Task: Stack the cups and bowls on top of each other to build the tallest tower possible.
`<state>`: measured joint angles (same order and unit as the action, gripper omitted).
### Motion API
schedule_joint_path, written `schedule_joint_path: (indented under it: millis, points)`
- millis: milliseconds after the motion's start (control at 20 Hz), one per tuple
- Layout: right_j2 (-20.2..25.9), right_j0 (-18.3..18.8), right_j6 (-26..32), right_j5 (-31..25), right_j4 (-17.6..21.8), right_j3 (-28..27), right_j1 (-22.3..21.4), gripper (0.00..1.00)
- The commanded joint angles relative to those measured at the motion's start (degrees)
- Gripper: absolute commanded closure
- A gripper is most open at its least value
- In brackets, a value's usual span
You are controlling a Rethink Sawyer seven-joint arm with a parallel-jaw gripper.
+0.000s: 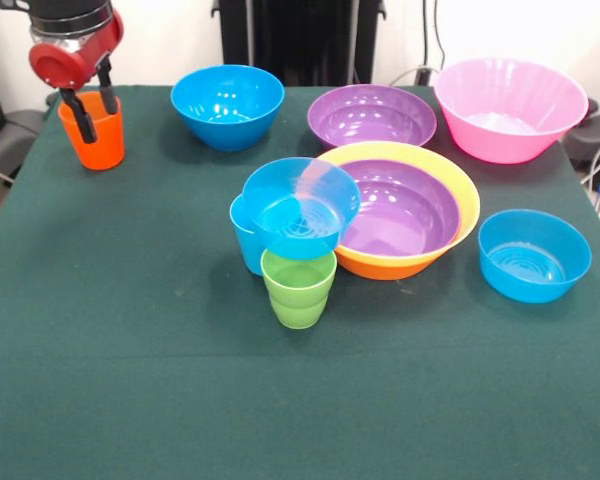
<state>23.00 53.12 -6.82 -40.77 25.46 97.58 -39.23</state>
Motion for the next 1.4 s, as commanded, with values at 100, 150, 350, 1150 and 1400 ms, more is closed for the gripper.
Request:
schedule_joint_path:
  millis: [100, 150, 350, 1150, 1400]
  points:
    - [0.80, 1.29, 2.61, -2.92, 7.07, 1.42, 5.05, 0.00]
    - [1.00, 2.21, 3.51, -3.01, 7.51, 1.39, 5.29, 0.00]
    - [1.78, 3.50, 3.80, -2.87, 8.35, 1.96, 5.48, 0.00]
    - [0.74, 1.88, 0.32, -2.56, 12.08, 0.80, 7.21, 0.00]
    - [0.35, 1.61, 0.65, -3.74, 12.84, 0.22, 6.63, 0.00]
